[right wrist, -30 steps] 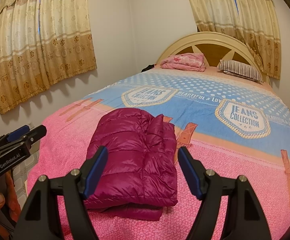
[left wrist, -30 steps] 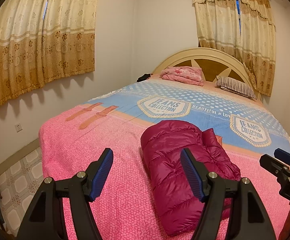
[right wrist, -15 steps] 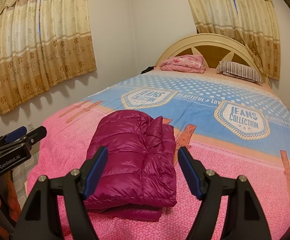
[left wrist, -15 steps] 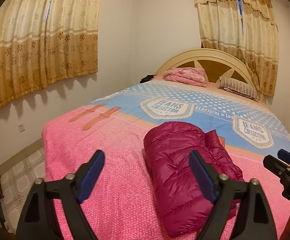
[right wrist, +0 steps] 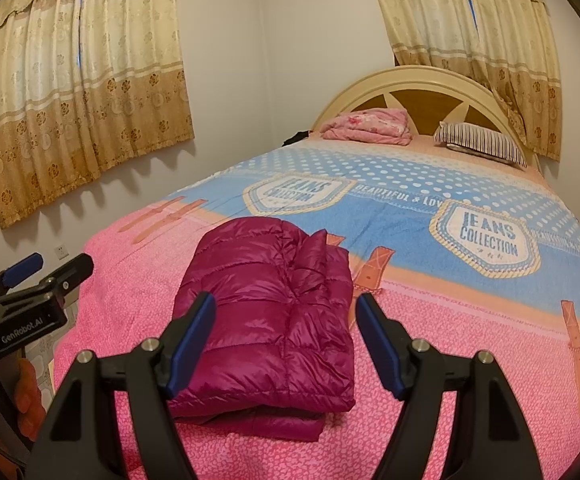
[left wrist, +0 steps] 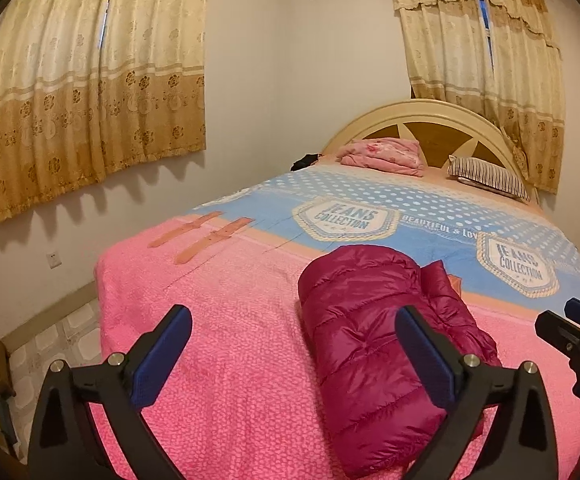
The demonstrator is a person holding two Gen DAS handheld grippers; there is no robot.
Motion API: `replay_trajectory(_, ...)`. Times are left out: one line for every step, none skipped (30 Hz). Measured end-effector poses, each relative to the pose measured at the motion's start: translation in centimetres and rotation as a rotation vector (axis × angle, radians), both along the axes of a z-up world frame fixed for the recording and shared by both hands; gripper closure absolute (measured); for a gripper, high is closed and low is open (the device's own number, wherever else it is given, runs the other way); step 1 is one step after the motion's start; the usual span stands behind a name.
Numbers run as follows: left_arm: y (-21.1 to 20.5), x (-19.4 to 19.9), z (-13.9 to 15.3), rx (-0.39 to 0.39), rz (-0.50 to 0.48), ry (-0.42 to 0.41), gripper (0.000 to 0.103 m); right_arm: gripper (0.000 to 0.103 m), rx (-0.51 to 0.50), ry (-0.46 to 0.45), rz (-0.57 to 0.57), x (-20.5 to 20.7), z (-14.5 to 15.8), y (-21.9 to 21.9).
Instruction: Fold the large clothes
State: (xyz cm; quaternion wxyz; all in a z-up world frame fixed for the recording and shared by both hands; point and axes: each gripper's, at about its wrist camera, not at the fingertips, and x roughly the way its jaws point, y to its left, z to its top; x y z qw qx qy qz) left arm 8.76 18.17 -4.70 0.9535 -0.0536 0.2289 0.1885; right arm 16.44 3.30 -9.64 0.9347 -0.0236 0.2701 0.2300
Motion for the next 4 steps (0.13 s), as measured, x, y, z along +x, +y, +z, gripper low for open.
replay_trajectory(-0.09,-0.01,0.02,0.005,-0.002,0.000,0.001,0.028,0.001,-0.002,0.000,-0.02,-0.04,-0.03)
replay_trajectory(-0.16,-0.02,0.01,0.010,0.001,0.001,0.001,0.028,0.001,-0.002,0.000,-0.01,-0.04,-0.04)
replay_trajectory(-0.17,-0.07,0.04,0.013,0.003,-0.002,0.001,0.028,0.000,-0.003,-0.001,0.01,-0.02,-0.01)
replay_trajectory(-0.16,-0.06,0.06,0.015,0.002,-0.004,0.001,0.028,-0.001,-0.003,0.000,-0.05,-0.18,-0.12)
